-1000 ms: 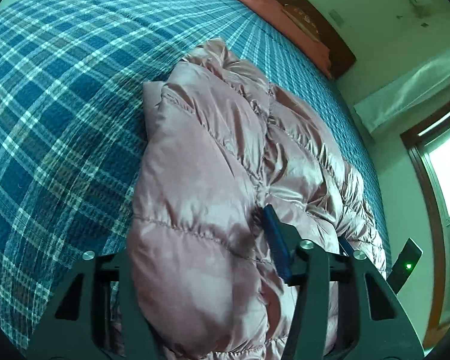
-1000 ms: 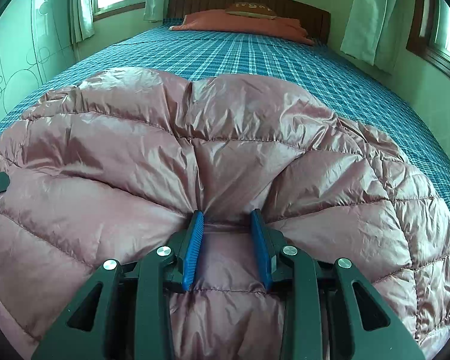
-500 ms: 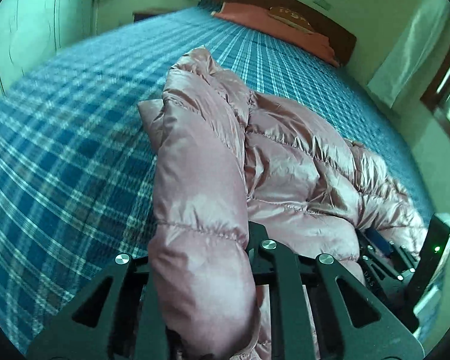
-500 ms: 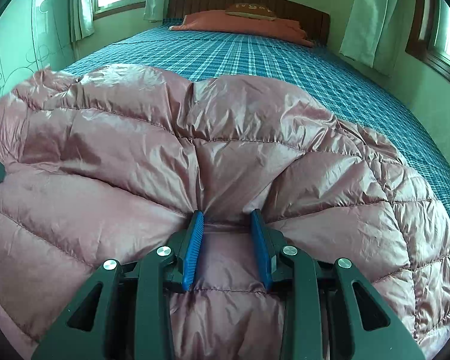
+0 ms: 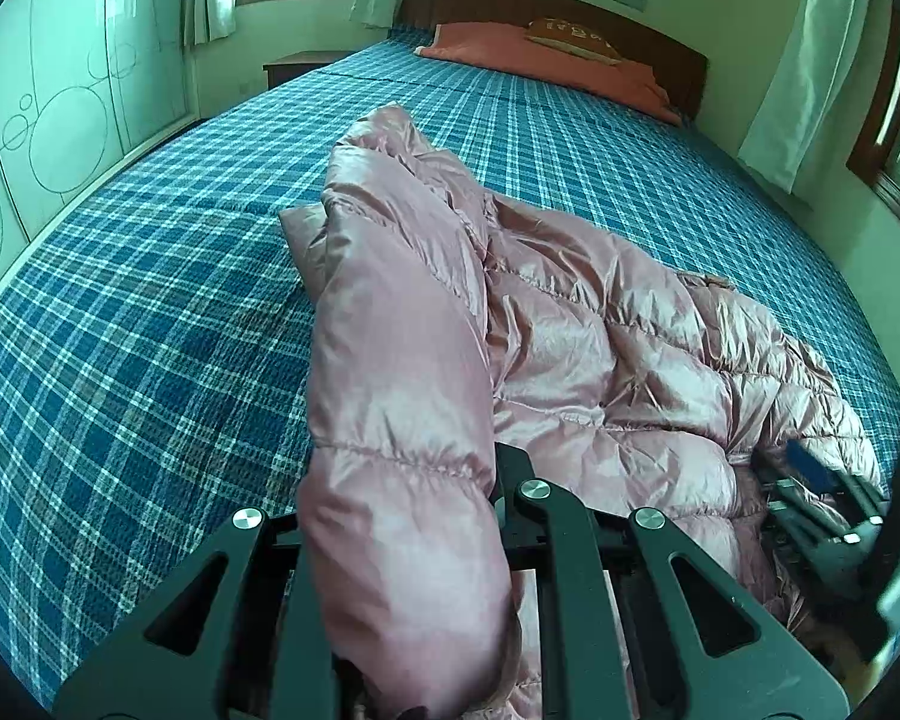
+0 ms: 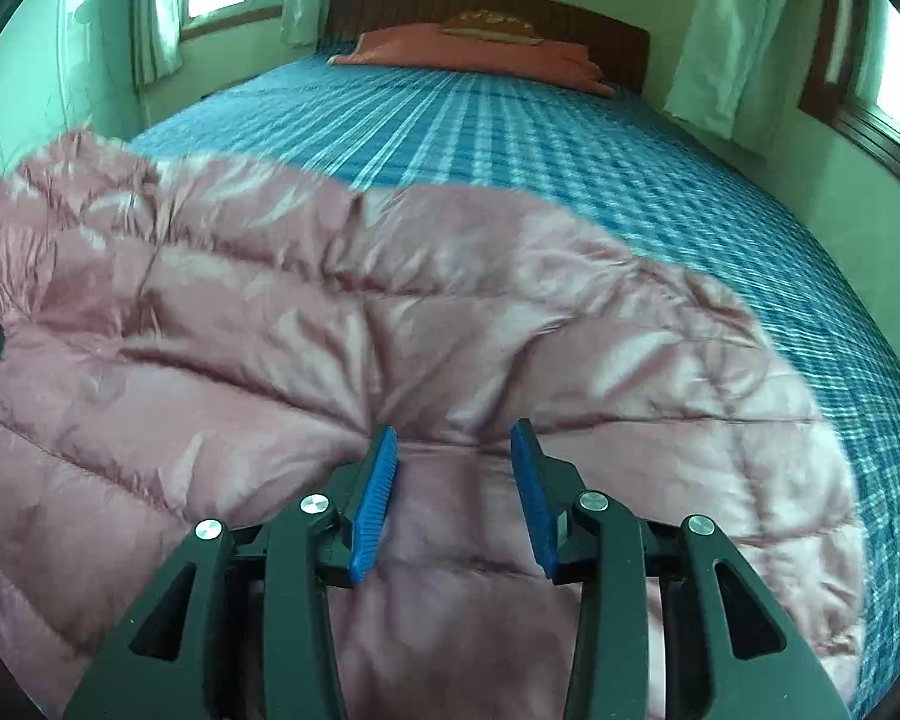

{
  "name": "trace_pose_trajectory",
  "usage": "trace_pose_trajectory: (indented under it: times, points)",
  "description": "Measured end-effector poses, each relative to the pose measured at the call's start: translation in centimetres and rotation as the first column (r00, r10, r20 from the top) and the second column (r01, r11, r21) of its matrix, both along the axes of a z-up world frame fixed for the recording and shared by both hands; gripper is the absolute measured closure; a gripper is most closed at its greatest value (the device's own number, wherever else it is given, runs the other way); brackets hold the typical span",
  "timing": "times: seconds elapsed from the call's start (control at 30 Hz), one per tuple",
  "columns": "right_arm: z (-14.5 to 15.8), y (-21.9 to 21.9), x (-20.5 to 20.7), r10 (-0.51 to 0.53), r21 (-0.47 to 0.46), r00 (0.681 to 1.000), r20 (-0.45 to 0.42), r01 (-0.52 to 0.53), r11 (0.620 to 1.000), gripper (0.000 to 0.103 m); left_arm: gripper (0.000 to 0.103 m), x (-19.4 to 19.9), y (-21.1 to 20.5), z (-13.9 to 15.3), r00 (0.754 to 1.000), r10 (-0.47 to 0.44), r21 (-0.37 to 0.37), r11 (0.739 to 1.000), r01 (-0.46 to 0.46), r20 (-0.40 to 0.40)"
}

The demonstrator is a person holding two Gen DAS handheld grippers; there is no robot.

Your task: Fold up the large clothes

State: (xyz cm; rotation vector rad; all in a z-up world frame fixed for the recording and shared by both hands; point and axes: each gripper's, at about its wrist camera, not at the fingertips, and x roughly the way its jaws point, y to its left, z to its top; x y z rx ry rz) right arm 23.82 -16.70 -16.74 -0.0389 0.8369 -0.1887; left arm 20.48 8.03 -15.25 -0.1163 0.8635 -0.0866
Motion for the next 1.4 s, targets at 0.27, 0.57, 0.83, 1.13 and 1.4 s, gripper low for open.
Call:
trace_pose_trajectory:
  times: [0.27,0.57,0.83,1.13,1.4]
  points:
    - [1.5,-9.7,-5.0,-0.213,-0.088,0.977,0.013,0.213,0.973,0.062,0.089,-0.7,-1.8,2.3,0.999,-0.023,0.053,0.998,0.021,0.040]
    - [-2.5,-12.2,-7.3,-0.240,-0.081,0.970,-0.040,0.236,0.968,0.062,0.089,-1.1,-5.5,3.5,0.995,-0.062,0.187,0.981,0.047,0.073]
    - [-3.1,-12.3,-7.8,-0.243,-0.046,0.970,-0.018,0.242,0.969,0.062,0.089,-1.8,-11.1,4.4,0.981,-0.160,0.309,0.943,0.121,0.105]
    - [-3.3,-13.4,-8.4,-0.242,0.011,0.970,-0.011,0.242,0.970,0.062,0.089,-2.3,-18.9,3.7,0.955,-0.282,0.379,0.897,0.228,0.091]
    - [-3.5,-13.8,-8.3,-0.241,0.042,0.971,-0.009,0.241,0.970,0.062,0.089,-3.0,-23.9,2.4,0.918,-0.386,0.440,0.842,0.311,0.091]
